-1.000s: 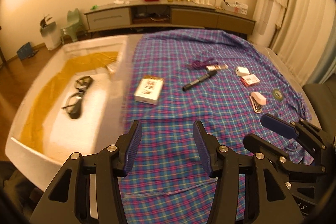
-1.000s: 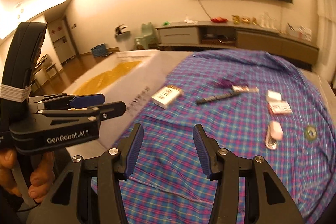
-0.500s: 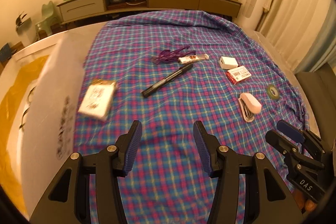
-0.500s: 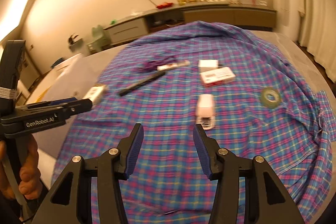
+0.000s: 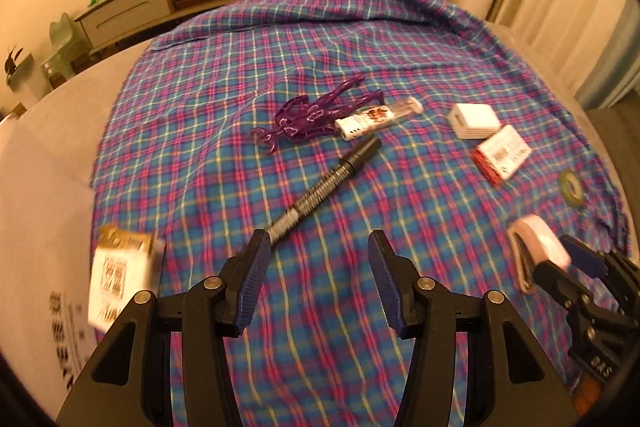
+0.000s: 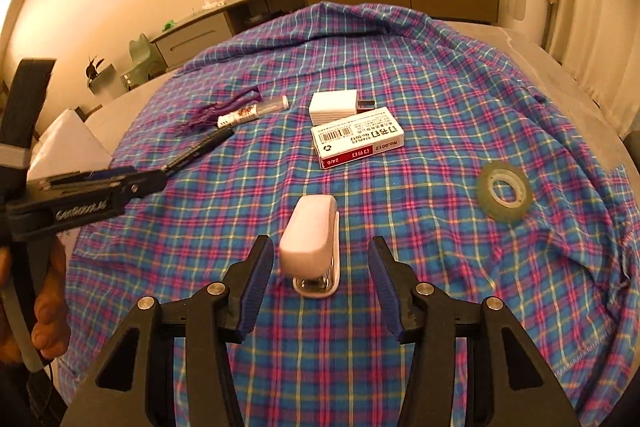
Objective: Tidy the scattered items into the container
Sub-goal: 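Grasp the black marker with the left tool while the right tool grasps the white stapler, then carry the marker and stapler together over the white box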
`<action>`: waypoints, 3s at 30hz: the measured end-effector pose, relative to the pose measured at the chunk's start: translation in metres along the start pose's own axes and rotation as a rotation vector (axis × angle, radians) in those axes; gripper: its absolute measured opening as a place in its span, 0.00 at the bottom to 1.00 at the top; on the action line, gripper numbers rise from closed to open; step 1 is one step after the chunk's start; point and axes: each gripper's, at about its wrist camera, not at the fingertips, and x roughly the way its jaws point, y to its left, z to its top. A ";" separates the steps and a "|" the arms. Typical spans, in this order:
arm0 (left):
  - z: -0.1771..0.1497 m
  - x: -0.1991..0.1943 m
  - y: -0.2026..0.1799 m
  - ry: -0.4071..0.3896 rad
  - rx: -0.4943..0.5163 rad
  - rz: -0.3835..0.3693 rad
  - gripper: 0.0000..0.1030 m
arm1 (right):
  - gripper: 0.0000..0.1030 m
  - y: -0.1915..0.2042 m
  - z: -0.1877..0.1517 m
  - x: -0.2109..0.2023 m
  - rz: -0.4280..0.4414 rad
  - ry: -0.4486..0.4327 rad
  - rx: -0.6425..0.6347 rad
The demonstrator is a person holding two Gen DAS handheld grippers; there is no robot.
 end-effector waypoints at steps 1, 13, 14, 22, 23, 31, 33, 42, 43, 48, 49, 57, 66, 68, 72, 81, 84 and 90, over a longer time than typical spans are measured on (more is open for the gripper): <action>0.003 0.008 0.000 0.006 0.004 0.002 0.52 | 0.49 -0.001 0.001 0.004 -0.002 0.004 0.000; 0.013 0.035 0.004 -0.010 0.056 -0.006 0.22 | 0.32 -0.001 0.004 0.020 -0.033 0.015 -0.016; 0.013 0.034 0.003 -0.011 0.063 -0.004 0.14 | 0.32 -0.001 0.004 0.020 -0.033 0.016 -0.019; 0.008 0.025 0.012 -0.001 -0.011 -0.073 0.13 | 0.26 -0.002 0.008 0.018 -0.022 0.024 -0.011; 0.007 0.021 0.015 0.001 -0.033 -0.094 0.13 | 0.26 -0.002 0.007 0.016 -0.019 0.019 -0.009; -0.009 -0.014 0.014 -0.020 -0.061 -0.099 0.13 | 0.26 -0.001 0.002 -0.004 0.024 0.007 0.010; -0.016 -0.022 0.009 -0.025 -0.051 -0.070 0.13 | 0.26 0.002 0.000 -0.008 0.029 0.006 0.009; -0.047 -0.054 -0.007 -0.034 -0.022 -0.025 0.13 | 0.26 0.017 -0.019 -0.024 0.039 0.018 -0.021; -0.050 -0.058 -0.008 -0.037 -0.020 -0.028 0.13 | 0.26 0.018 -0.022 -0.025 0.040 0.020 -0.023; -0.062 -0.076 -0.014 -0.060 -0.018 -0.033 0.13 | 0.26 0.026 -0.033 -0.032 0.046 0.027 -0.034; -0.065 -0.080 -0.015 -0.068 -0.016 -0.032 0.13 | 0.26 0.028 -0.035 -0.034 0.047 0.027 -0.037; -0.087 -0.102 -0.018 -0.083 -0.018 -0.038 0.13 | 0.26 0.045 -0.048 -0.046 0.057 0.028 -0.068; -0.105 -0.123 -0.018 -0.104 -0.028 -0.053 0.13 | 0.26 0.061 -0.059 -0.058 0.069 0.027 -0.095; -0.108 -0.127 -0.017 -0.109 -0.032 -0.058 0.13 | 0.26 0.064 -0.061 -0.061 0.072 0.025 -0.102; -0.113 -0.136 -0.017 -0.123 -0.037 -0.071 0.13 | 0.26 0.072 -0.065 -0.067 0.084 0.023 -0.117; -0.121 -0.155 -0.017 -0.151 -0.043 -0.088 0.13 | 0.26 0.089 -0.069 -0.080 0.109 0.011 -0.148; -0.123 -0.162 -0.015 -0.160 -0.048 -0.092 0.13 | 0.26 0.096 -0.070 -0.087 0.119 0.000 -0.161; -0.126 -0.177 -0.011 -0.186 -0.055 -0.098 0.13 | 0.26 0.110 -0.071 -0.100 0.135 -0.024 -0.191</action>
